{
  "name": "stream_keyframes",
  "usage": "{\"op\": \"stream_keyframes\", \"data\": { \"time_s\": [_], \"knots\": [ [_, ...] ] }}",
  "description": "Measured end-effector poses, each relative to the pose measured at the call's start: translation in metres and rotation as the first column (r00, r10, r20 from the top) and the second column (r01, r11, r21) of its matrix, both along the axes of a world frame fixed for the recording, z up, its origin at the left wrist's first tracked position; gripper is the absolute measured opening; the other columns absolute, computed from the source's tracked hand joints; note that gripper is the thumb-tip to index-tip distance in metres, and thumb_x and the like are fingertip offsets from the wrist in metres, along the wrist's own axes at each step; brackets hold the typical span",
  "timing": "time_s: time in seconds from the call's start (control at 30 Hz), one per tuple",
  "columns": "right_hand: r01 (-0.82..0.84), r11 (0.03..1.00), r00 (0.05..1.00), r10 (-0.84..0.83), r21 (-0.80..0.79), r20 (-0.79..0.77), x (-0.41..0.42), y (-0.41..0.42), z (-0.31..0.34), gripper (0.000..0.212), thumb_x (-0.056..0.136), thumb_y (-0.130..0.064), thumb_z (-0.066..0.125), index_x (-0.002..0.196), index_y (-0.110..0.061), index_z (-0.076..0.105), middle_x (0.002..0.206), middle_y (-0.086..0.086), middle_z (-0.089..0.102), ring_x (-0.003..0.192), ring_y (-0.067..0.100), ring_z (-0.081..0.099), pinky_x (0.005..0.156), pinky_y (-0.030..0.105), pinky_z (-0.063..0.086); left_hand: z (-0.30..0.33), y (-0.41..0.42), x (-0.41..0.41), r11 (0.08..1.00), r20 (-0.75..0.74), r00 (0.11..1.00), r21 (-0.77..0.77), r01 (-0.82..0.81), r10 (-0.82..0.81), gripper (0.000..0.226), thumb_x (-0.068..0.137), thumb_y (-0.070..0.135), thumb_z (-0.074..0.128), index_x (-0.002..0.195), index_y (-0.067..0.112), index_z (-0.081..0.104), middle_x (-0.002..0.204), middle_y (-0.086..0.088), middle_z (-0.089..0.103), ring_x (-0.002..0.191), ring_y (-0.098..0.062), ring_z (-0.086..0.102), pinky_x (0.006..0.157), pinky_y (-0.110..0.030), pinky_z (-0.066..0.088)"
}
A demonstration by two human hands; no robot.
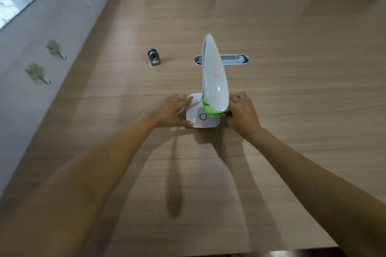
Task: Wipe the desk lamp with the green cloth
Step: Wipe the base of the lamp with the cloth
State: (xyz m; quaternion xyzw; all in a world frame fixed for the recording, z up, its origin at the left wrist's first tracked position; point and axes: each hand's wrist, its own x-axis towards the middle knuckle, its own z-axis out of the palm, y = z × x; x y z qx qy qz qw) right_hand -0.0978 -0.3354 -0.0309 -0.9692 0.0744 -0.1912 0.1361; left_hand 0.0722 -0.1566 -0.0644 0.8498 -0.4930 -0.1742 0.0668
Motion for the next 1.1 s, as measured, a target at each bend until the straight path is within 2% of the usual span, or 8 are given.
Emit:
{"op": "stream_keyframes", "data": {
  "time_s": [0.1, 0.17, 0.37, 0.5, 0.63, 0.8, 0.93, 1.1],
  "knots": [
    [-0.05, 0.998, 0.999, 0.05, 0.047, 0.0, 0.009, 0.007, -0.003, 0.041, 0.052, 0.007, 0.049, 0.086, -0.001, 0.071, 0.085, 0.025, 0.075, 0.068, 0.046, 0.065, 0.064, 0.031, 0.05, 0.001, -0.005, 0.0, 0.998, 0.003, 0.998, -0.012, 0.059, -0.059, 0.1, 0.071, 0.07, 0.053, 0.149, 0.011, 0.035, 0.156, -0.011, 0.034, 0.145, -0.025, 0.03, 0.12, -0.039, 0.019],
    [0.002, 0.989, 0.999, 0.006, 0.15, -0.048, 0.012, 0.01, -0.004, 0.053, 0.054, 0.016, 0.057, 0.103, -0.002, 0.07, 0.105, 0.028, 0.071, 0.087, 0.053, 0.062, 0.073, 0.049, 0.053, 0.001, -0.006, 0.001, 0.998, -0.014, 0.998, -0.024, 0.063, -0.064, 0.096, 0.072, 0.065, 0.056, 0.149, 0.011, 0.035, 0.157, -0.009, 0.034, 0.145, -0.025, 0.029, 0.121, -0.037, 0.017],
    [0.0, 0.989, 0.938, 0.051, 0.149, -0.342, -0.005, 0.01, -0.003, 0.066, 0.07, 0.008, 0.054, 0.125, -0.029, 0.059, 0.141, 0.001, 0.052, 0.121, 0.034, 0.046, 0.096, 0.041, 0.042, -0.012, -0.003, 0.01, 1.0, -0.007, 1.0, -0.003, -0.001, 0.001, 0.11, 0.057, 0.089, 0.046, 0.15, 0.032, 0.03, 0.159, 0.004, 0.029, 0.147, -0.026, 0.025, 0.119, -0.045, 0.025],
    [-0.18, 0.983, 0.887, 0.178, 0.035, -0.427, -0.033, 0.006, 0.005, 0.064, 0.07, 0.002, 0.055, 0.122, -0.035, 0.06, 0.134, -0.008, 0.059, 0.114, 0.029, 0.052, 0.088, 0.039, 0.042, -0.018, -0.003, 0.014, 1.0, 0.03, 1.0, -0.006, 0.004, -0.004, 0.115, 0.05, 0.097, 0.036, 0.148, 0.038, 0.03, 0.159, 0.009, 0.029, 0.148, -0.023, 0.023, 0.118, -0.046, 0.027],
    [-0.012, 0.999, 0.974, 0.02, 0.037, -0.224, -0.008, 0.011, 0.033, 0.05, 0.075, 0.0, 0.059, 0.119, -0.025, 0.064, 0.124, 0.006, 0.066, 0.109, 0.038, 0.055, 0.084, 0.041, 0.044, -0.015, -0.004, 0.015, 1.0, 0.046, 0.999, 0.002, 0.027, -0.027, 0.111, 0.056, 0.093, 0.041, 0.149, 0.035, 0.029, 0.159, 0.006, 0.03, 0.147, -0.026, 0.025, 0.118, -0.045, 0.027],
    [0.053, 0.953, 0.925, 0.065, 0.297, -0.374, 0.016, 0.029, 0.02, 0.042, 0.085, 0.002, 0.053, 0.123, -0.013, 0.059, 0.134, 0.012, 0.056, 0.125, 0.034, 0.046, 0.107, 0.048, 0.037, -0.013, -0.005, 0.013, 0.999, 0.076, 0.997, 0.037, 0.024, -0.026, 0.111, 0.056, 0.091, 0.041, 0.15, 0.035, 0.028, 0.16, 0.004, 0.029, 0.146, -0.027, 0.027, 0.118, -0.044, 0.026],
    [-0.096, 0.995, 0.855, 0.096, 0.026, -0.509, -0.004, 0.025, 0.013, 0.064, 0.075, -0.003, 0.053, 0.129, -0.039, 0.05, 0.146, -0.016, 0.044, 0.125, 0.025, 0.041, 0.097, 0.04, 0.036, -0.018, -0.005, 0.016, 1.0, 0.081, 0.997, 0.031, 0.004, -0.006, 0.114, 0.051, 0.098, 0.035, 0.148, 0.039, 0.028, 0.158, 0.009, 0.03, 0.146, -0.025, 0.028, 0.116, -0.046, 0.029],
    [-0.095, 0.995, 0.901, 0.083, -0.008, -0.426, -0.017, 0.02, 0.031, 0.053, 0.079, -0.005, 0.054, 0.124, -0.034, 0.057, 0.135, -0.005, 0.056, 0.121, 0.031, 0.041, 0.093, 0.04, 0.032, -0.016, -0.006, 0.015, 0.999, 0.066, 0.998, 0.053, -0.005, 0.002, 0.11, 0.054, 0.092, 0.042, 0.149, 0.038, 0.029, 0.159, 0.009, 0.029, 0.146, -0.027, 0.027, 0.117, -0.047, 0.028]
  ]
}}
